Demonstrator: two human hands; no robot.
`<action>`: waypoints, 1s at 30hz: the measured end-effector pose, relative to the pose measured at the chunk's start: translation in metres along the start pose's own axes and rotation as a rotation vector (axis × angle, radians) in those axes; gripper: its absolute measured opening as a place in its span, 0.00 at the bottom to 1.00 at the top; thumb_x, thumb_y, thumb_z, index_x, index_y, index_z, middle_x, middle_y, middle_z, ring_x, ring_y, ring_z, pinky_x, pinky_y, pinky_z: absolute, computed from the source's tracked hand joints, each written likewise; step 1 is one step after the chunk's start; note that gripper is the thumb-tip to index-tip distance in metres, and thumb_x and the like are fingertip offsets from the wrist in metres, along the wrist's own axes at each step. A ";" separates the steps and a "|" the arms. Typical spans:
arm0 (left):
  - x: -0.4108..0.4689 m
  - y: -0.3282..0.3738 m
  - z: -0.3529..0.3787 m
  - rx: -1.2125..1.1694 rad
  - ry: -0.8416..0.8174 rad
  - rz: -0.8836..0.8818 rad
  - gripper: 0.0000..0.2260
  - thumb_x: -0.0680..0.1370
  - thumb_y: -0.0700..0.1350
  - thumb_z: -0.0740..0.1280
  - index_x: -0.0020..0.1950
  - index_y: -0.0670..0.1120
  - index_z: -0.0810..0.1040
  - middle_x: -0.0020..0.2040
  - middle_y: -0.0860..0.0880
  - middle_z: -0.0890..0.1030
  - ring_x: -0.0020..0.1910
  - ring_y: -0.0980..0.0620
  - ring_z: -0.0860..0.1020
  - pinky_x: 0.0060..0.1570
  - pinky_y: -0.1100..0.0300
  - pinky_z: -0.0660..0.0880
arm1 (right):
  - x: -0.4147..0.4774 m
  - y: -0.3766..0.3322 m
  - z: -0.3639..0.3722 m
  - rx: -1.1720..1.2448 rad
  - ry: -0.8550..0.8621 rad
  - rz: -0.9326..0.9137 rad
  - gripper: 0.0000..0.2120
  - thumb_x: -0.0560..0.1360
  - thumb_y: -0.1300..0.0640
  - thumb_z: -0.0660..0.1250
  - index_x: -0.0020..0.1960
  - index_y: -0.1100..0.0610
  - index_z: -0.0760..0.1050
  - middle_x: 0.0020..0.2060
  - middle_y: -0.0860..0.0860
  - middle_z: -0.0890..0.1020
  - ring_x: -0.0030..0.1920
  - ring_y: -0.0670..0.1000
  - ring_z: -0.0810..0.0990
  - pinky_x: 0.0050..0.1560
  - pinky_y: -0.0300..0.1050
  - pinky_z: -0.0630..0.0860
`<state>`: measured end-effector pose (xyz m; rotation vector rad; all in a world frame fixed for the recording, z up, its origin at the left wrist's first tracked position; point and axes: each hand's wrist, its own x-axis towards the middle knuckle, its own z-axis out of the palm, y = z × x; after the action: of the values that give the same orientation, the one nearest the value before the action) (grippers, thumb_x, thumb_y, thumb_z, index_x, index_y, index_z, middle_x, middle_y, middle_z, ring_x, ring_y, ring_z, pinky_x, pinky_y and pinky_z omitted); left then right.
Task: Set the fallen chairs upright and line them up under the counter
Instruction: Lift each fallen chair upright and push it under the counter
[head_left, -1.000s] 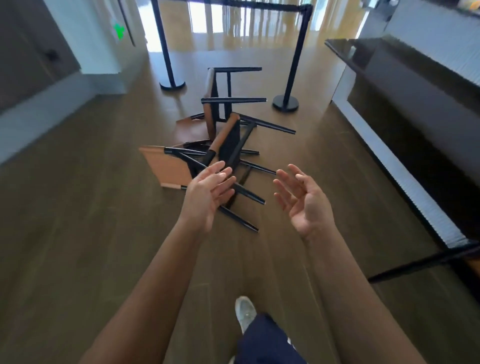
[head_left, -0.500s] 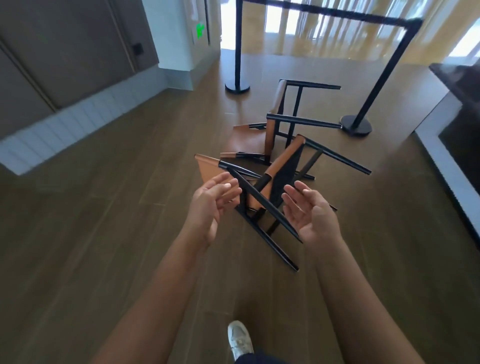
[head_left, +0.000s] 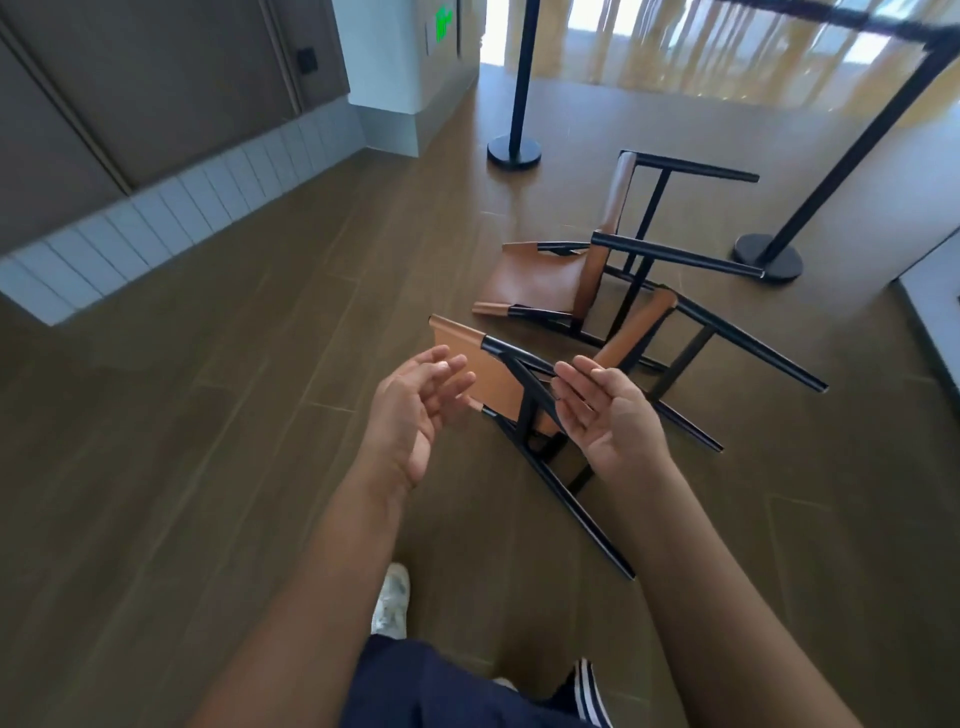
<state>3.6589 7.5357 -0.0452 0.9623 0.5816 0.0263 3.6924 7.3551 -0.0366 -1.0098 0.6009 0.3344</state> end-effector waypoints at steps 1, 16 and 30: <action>0.013 0.009 -0.007 0.006 -0.001 -0.007 0.10 0.80 0.37 0.58 0.56 0.43 0.76 0.50 0.45 0.84 0.47 0.48 0.83 0.49 0.55 0.79 | 0.008 0.004 0.014 0.009 0.009 -0.001 0.12 0.82 0.58 0.58 0.56 0.59 0.79 0.49 0.53 0.86 0.55 0.53 0.83 0.56 0.47 0.76; 0.181 0.126 -0.072 0.038 -0.044 -0.087 0.10 0.80 0.39 0.60 0.58 0.41 0.76 0.50 0.43 0.84 0.47 0.48 0.84 0.49 0.55 0.80 | 0.116 0.045 0.177 0.130 0.061 0.052 0.10 0.81 0.58 0.59 0.56 0.58 0.78 0.47 0.54 0.87 0.53 0.52 0.84 0.52 0.46 0.76; 0.352 0.121 -0.048 0.130 0.035 -0.251 0.13 0.80 0.43 0.61 0.62 0.40 0.75 0.54 0.43 0.83 0.52 0.47 0.82 0.52 0.55 0.78 | 0.282 0.032 0.217 0.122 0.161 0.161 0.11 0.81 0.57 0.58 0.57 0.58 0.77 0.46 0.53 0.87 0.47 0.49 0.86 0.48 0.44 0.78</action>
<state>3.9626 7.7386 -0.1322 1.0095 0.7404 -0.2214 3.9672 7.5561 -0.1461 -0.8785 0.8409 0.3558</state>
